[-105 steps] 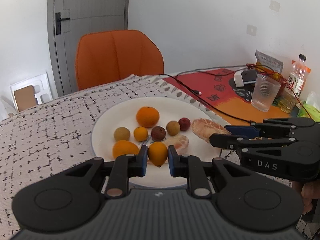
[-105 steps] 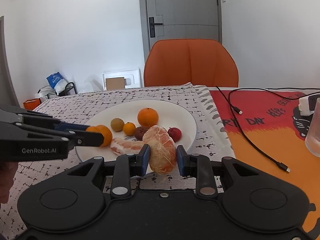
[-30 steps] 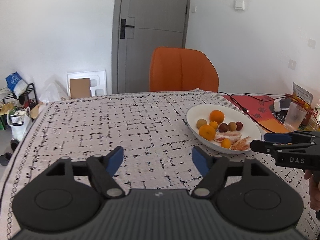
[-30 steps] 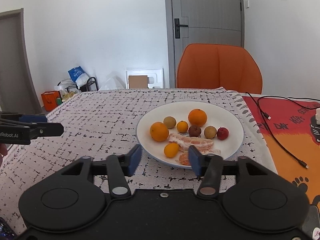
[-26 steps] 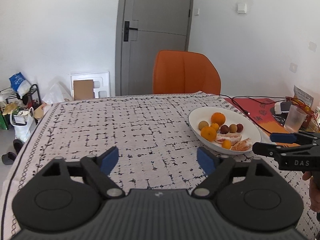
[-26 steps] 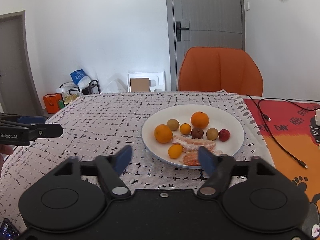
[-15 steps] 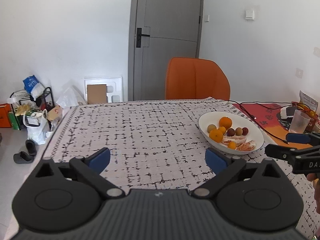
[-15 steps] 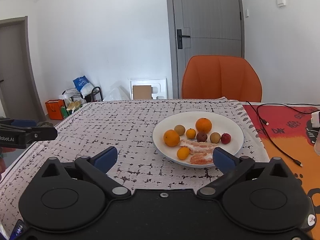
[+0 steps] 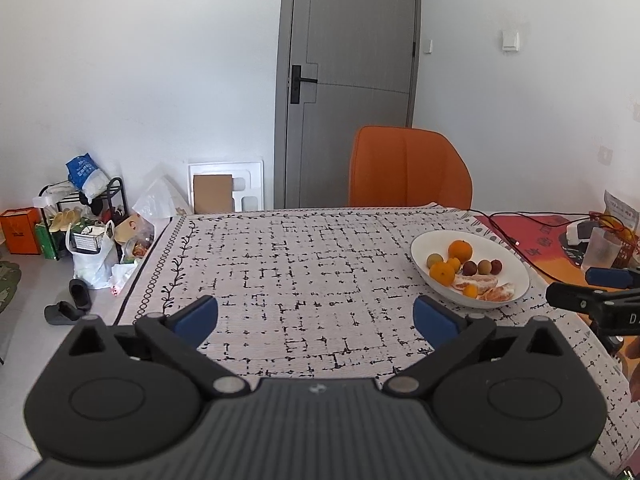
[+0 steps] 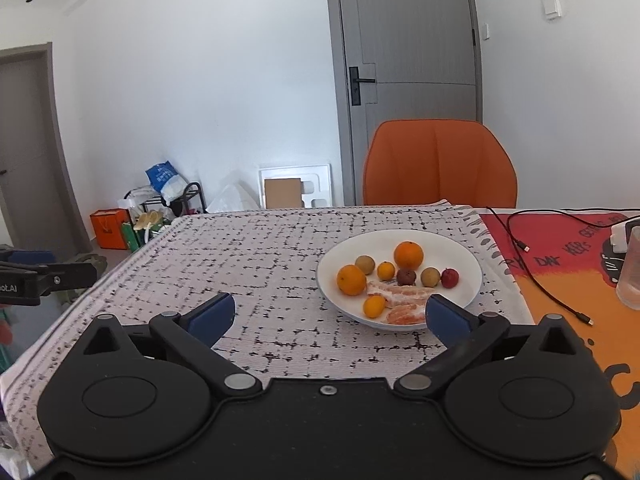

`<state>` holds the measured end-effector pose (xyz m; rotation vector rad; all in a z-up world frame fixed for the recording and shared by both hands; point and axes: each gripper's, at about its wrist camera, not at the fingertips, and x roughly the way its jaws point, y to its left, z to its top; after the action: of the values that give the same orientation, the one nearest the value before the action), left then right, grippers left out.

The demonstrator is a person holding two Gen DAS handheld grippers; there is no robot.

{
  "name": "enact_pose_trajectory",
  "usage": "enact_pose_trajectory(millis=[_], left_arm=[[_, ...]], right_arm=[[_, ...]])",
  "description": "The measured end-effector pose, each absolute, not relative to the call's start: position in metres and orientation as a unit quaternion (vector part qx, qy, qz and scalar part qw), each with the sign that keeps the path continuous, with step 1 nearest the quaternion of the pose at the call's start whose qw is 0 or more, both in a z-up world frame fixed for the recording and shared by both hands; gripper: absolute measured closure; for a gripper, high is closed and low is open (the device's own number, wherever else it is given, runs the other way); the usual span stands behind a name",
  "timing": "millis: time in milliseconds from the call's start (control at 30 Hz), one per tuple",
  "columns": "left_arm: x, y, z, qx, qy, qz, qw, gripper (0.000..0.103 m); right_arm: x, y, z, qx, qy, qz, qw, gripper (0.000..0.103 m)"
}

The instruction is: Organize fruits

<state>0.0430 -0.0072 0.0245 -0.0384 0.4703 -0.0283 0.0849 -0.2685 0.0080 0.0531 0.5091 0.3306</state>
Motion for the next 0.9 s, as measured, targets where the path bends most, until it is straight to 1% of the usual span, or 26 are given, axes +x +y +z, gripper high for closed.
enact_pose_trajectory(millis=[367,567,667,900], left_arm=[[0.016,-0.001,0.037,-0.027,0.211,-0.003,0.977,0.0],[0.001,0.005,0.03,-0.038,0.218,0.007,0.975,0.0],[-0.005,0.011,0.027,-0.061,0.225,0.007,0.973,0.0],[-0.015,0.009,0.026,-0.044,0.222,0.017,0.974,0.0]], right_arm=[[0.063,-0.259,0.023,0.03,0.231,0.164,0.959,0.0],[0.048,-0.254,0.026,0.028,0.225,0.167,0.96,0.0],[0.042,-0.254,0.025,0.034,0.225,0.17,0.959,0.0],[0.031,-0.257,0.019,0.051,0.231,0.161,0.958,0.0]])
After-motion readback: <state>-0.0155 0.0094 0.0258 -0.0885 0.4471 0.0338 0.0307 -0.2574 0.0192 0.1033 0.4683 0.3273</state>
